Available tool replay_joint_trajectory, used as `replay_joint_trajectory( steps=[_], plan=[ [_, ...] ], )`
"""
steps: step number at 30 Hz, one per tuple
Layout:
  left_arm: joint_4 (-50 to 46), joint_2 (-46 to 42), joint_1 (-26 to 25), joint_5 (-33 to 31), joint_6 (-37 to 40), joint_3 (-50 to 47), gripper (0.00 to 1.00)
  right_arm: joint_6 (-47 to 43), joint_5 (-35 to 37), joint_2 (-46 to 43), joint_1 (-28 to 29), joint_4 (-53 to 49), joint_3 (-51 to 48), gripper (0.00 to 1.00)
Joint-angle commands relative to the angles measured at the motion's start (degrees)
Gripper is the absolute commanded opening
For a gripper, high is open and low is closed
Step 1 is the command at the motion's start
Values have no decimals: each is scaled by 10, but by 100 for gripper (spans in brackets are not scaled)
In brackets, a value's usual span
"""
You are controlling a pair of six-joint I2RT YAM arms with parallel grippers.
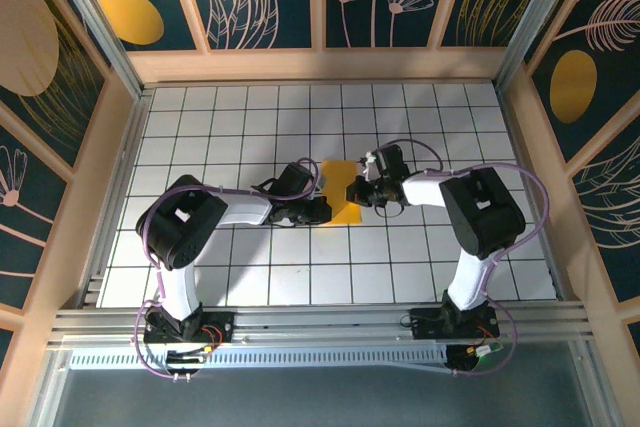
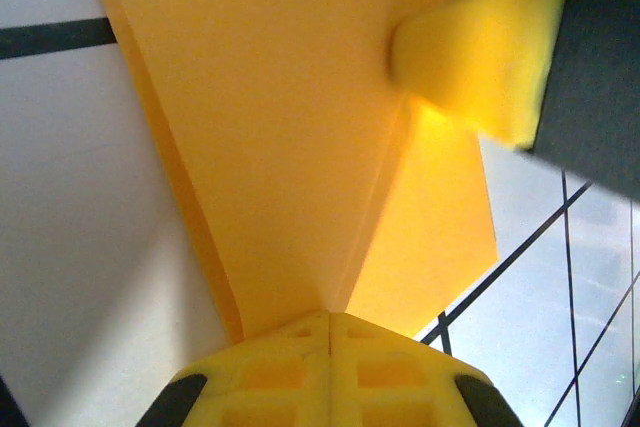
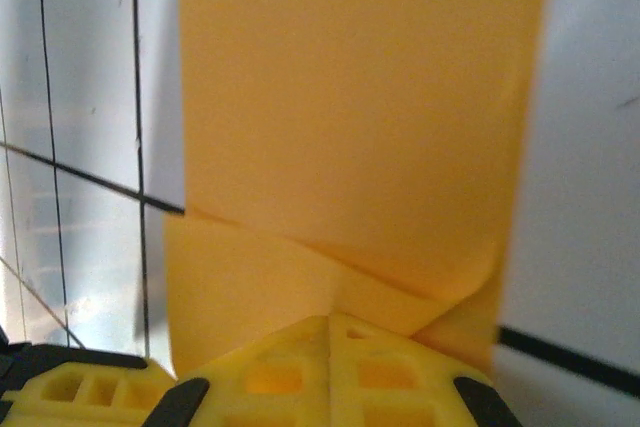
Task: Fold a paper plane with a square sheet of paper (fold left side to right side)
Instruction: Fold the triangle a second time at the center of the table.
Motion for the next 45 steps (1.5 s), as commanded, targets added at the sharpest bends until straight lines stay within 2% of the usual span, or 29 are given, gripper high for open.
replay_joint_trajectory(
  steps=[1,10,15,22,28,35,40,45],
  plan=[
    [-59,28,-2,-31,2,-20,3,-23,53,22,-31,-22,11,0],
    [-40,22,-2,-23,-2,-20,3,-44,47,34,-84,-34,38,0],
    [-27,20,-3,-15,-7,-17,4,-46,36,9,-95,-43,42,0],
    [-21,15,-3,-13,-10,-11,5,-22,-29,-44,-71,-17,6,0],
    [-15,14,-3,-8,-15,-5,5,6,-58,-40,-25,17,2,0],
    [-7,12,-3,-1,-25,15,8,13,-42,11,-12,5,24,0],
    [-10,13,-2,9,-27,40,12,-3,-21,28,-13,-39,31,0],
    [-13,31,0,24,-22,77,12,-9,-16,33,-13,-51,26,0]
  ],
)
